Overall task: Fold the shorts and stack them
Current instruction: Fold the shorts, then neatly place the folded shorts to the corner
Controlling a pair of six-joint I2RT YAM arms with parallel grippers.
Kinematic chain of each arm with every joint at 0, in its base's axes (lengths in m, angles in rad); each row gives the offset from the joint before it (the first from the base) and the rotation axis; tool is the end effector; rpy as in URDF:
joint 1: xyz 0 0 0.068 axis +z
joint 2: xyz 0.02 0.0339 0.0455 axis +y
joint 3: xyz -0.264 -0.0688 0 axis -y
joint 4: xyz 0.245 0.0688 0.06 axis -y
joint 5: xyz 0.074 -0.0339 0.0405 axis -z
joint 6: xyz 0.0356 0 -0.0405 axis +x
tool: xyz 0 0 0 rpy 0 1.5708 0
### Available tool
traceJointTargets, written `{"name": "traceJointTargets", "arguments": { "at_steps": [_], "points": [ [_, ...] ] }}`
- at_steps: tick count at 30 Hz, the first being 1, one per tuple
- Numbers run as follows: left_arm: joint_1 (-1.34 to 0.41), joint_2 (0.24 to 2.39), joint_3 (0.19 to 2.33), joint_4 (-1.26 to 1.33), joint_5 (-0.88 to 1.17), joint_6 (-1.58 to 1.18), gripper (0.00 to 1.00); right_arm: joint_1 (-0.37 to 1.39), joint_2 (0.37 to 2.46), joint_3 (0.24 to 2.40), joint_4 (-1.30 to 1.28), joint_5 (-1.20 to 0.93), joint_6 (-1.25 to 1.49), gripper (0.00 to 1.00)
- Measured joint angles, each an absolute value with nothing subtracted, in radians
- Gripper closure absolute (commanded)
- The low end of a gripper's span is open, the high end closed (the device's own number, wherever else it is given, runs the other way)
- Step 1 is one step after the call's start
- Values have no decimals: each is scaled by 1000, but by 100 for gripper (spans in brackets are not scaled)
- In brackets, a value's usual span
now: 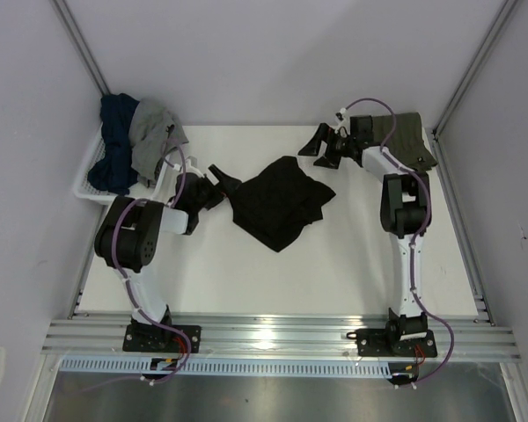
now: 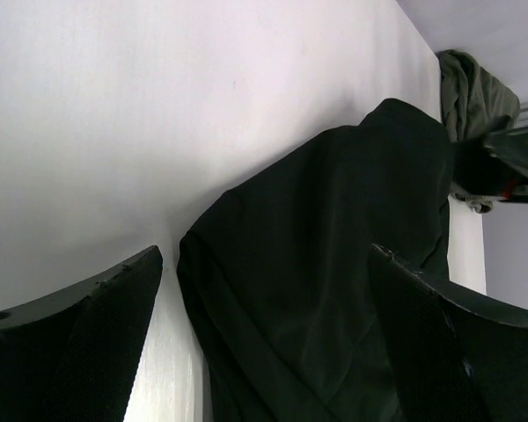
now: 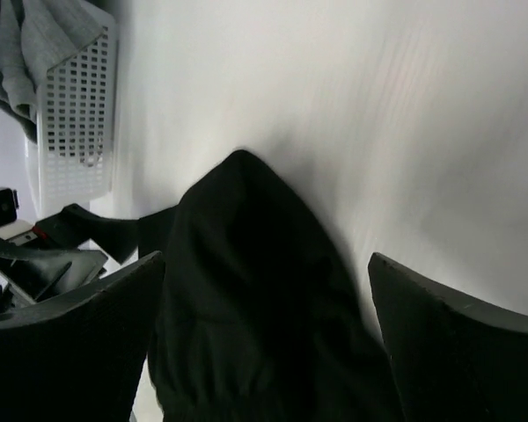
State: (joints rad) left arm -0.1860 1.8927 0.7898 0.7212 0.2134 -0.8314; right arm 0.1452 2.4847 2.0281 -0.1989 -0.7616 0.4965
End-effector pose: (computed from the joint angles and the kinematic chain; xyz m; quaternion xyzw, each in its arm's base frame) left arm 0.3608 -0.0756 0.1318 -0.2046 0.8001 -0.3483 0.4435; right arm 0.5451 0.1045 0.1597 -0.0162 0.8487 0.4458 0.2841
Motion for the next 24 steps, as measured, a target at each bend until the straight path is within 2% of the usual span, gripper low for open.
{"name": "traceJointTargets", "arguments": {
  "at_steps": [9,14,19,24],
  "points": [
    [-196,1649,741,521,146,-715,1,99,1930,1404,-76,-670,521,0],
    [-332,1495,773,360,7,-583,1,123,1695,1081,20,-579,619,0],
    [-500,1517,917,211,-97,-455,1,225,1568,808,79,-513,712,1],
    [-552,1622,1042,126,-153,-390,1,324,1478,641,189,-456,813,1]
  ]
}}
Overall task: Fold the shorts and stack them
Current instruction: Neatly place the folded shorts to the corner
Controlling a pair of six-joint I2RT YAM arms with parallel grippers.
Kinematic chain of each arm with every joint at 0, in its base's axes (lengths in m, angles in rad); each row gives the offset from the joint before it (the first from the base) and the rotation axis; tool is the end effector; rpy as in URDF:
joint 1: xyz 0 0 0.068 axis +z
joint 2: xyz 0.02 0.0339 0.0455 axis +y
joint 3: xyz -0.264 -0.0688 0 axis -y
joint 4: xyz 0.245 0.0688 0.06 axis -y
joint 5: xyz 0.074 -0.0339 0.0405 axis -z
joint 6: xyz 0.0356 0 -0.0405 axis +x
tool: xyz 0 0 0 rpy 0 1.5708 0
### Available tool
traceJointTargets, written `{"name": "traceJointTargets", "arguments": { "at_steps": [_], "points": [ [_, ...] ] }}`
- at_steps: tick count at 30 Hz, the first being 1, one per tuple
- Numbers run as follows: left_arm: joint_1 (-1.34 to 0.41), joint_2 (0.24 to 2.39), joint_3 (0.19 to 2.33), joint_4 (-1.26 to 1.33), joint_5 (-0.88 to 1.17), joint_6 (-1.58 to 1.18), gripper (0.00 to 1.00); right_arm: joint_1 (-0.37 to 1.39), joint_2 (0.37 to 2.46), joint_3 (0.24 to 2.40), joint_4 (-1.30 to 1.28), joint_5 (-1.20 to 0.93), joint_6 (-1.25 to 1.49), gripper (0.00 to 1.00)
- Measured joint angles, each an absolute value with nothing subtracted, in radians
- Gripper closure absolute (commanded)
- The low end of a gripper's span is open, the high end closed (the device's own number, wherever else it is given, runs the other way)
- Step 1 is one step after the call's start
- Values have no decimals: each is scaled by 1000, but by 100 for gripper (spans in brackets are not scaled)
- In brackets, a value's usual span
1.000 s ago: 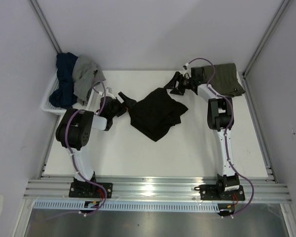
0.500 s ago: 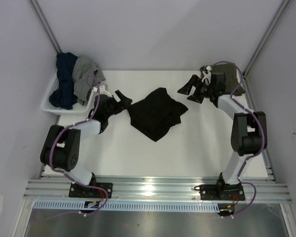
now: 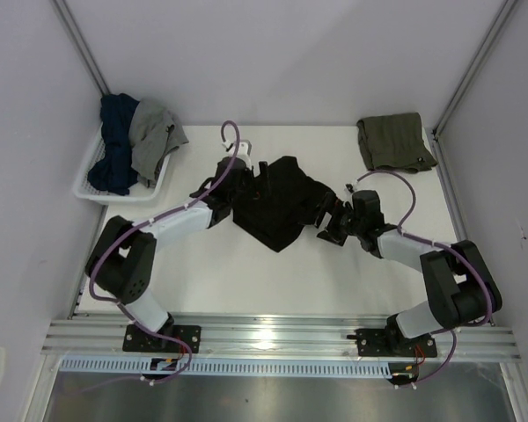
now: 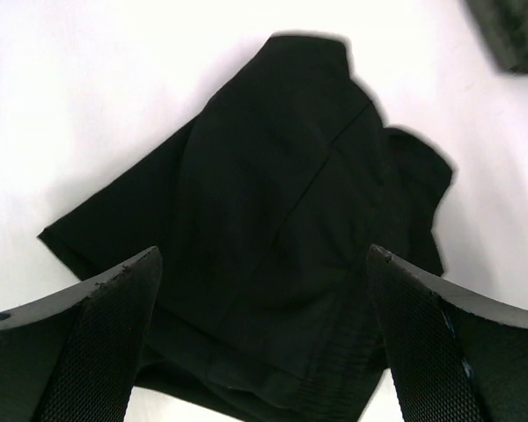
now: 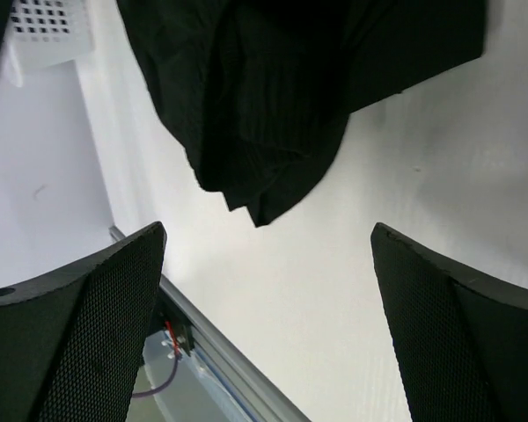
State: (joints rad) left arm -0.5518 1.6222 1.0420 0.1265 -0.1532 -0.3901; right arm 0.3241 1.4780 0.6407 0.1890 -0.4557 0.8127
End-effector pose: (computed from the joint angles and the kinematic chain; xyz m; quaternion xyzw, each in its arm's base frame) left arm 0.3175 -0.1891 0.2452 0.0279 0.8461 -0.1819 0.5003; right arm 0.2686 0.1068 0.1706 0.1135 0.8708 0.4039 0.2565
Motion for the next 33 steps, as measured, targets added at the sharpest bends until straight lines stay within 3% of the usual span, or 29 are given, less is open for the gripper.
{"name": "traceJointTargets", "arguments": {
  "at_steps": [9,21,33],
  "points": [
    [-553,1776,1060,6,-188,-383,1,398,1565,590,469,-374,931,1],
    [-628,1807,1062,-30,-245,-380,1,424,1752,559,773,-298,1039,0],
    [-659,1853,1072,-25,-267,-373,1,442,1913,663,921,-291,1083,0]
  ]
}}
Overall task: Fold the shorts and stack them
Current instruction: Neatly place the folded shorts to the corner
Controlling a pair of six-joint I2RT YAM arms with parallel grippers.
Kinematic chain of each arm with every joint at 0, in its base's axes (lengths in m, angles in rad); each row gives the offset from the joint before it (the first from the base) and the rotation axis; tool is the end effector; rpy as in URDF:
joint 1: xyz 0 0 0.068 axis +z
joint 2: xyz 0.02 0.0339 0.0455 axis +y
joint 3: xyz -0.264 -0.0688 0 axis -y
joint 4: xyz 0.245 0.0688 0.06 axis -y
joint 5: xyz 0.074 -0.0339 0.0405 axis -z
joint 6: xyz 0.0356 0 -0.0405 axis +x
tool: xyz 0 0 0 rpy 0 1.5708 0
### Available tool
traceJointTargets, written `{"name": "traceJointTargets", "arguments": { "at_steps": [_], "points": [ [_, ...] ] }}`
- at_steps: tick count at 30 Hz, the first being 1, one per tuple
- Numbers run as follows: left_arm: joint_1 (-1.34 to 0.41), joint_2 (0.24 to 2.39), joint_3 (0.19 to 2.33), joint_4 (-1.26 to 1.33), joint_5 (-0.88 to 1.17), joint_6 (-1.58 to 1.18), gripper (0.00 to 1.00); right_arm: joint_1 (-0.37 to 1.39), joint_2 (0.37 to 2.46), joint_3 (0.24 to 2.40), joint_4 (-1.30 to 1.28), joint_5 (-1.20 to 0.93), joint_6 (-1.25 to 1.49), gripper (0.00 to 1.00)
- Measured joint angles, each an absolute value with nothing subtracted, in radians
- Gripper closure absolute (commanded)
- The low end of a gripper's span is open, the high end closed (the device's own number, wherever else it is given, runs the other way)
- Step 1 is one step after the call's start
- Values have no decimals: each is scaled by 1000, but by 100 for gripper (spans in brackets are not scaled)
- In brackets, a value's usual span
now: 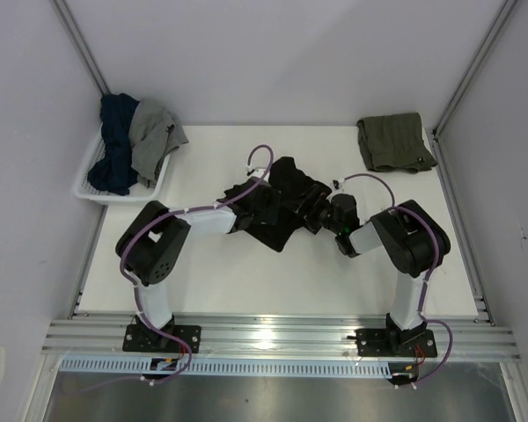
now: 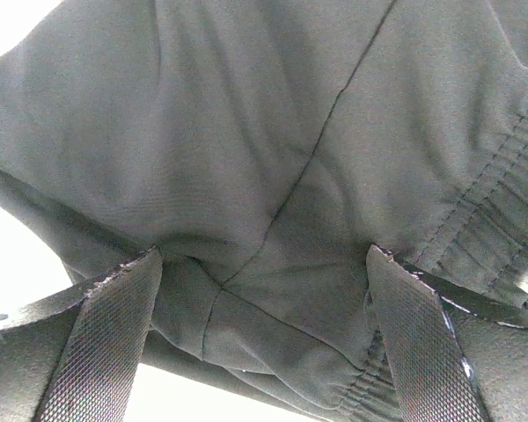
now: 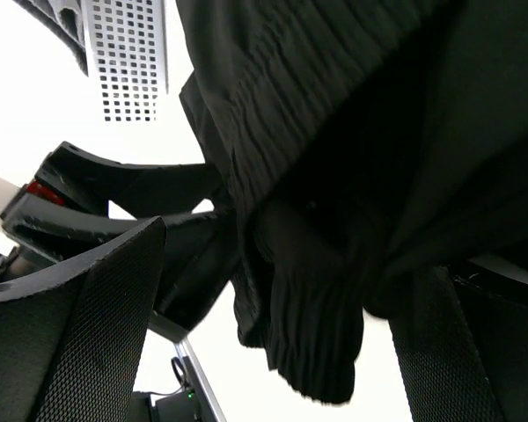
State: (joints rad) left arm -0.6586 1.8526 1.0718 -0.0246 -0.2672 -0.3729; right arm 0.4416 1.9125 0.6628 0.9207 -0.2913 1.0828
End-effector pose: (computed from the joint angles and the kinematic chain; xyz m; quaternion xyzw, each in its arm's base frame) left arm 0.3100 -0.2280 0.1591 0.0817 0.9171 -0.0750 0.3829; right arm 0.3076 0.1567 0.1138 0.1735 0.7903 0.4829 0.3348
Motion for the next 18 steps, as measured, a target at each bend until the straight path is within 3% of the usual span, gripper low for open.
{"name": "traceJointTargets", "arguments": {
  "at_steps": [10,14,15,17,18],
  "points": [
    [-659,1864,1059,29,-266,-364,1,467,2011,761,966,-278,1109,2],
    [-659,1865,1053,44,-259,-365,1,469,2040,781,968,-268,1118,36],
    [-659,1865,1050,50,-258,-365,1,469,2046,785,956,-265,1118,54],
    [-659,1865,1038,66,-256,-365,1,467,2054,794,916,-257,1108,71],
    [-659,1865,1031,71,-255,-366,1,465,2057,796,895,-252,1108,87]
  ]
}}
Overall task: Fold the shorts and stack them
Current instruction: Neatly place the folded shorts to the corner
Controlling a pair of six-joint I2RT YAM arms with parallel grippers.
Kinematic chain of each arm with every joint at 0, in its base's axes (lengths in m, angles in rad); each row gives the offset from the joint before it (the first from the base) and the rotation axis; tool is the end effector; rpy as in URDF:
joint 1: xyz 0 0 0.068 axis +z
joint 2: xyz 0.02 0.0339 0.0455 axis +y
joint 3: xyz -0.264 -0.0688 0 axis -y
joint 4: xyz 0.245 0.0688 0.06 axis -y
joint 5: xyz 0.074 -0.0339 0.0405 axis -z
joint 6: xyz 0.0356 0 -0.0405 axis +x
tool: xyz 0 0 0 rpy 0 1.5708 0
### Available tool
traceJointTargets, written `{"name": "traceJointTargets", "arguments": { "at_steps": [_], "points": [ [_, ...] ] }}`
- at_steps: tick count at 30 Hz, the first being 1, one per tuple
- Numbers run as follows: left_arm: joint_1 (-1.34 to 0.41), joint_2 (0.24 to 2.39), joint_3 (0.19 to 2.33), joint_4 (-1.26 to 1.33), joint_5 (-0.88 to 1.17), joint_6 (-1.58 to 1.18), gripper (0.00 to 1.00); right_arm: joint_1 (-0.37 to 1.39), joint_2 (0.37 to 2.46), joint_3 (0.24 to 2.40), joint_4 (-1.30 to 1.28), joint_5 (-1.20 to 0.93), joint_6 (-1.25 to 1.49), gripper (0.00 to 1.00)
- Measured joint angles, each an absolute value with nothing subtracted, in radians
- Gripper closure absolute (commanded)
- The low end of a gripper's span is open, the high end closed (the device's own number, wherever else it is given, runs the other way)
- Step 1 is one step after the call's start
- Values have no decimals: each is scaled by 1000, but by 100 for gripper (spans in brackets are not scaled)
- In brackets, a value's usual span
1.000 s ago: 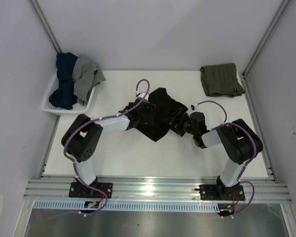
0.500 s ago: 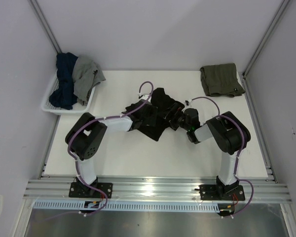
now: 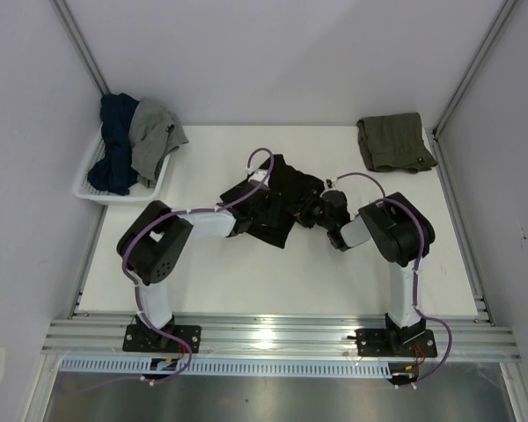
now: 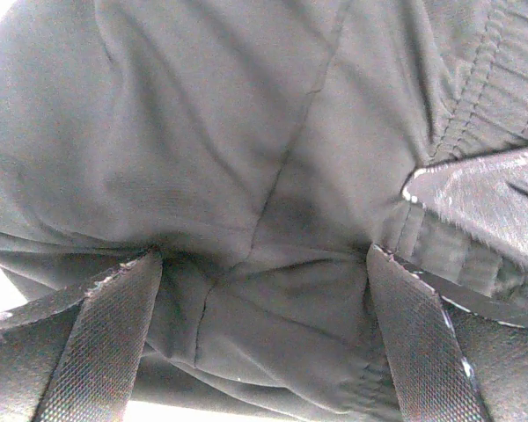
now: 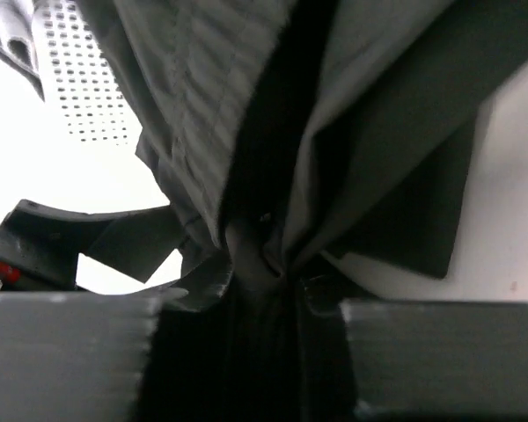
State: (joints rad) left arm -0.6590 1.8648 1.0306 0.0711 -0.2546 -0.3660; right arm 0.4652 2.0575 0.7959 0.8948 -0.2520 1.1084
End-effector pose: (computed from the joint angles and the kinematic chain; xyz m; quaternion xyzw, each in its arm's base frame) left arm 0.3090 -0.2280 0.1500 0.0838 0.9096 -0.0894 0.3969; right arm 0.3325 0.1768 0.0928 0.1909 0.7982 0.4709 0.3234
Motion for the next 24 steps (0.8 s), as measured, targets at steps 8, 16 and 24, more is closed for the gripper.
{"name": "traceJointTargets", "arguments": {
  "at_steps": [8,16,24],
  "points": [
    [-660,1763,948,95,-204,-393,1,390,2056,965,599,-299,971,100],
    [-673,1566,848,43,-149,-440,1,274,2077,1306,149,-259,716,100],
    [-692,1464,808,-4,-144,-454,1,197,2254,1666,-155,-309,506,100]
  ]
}}
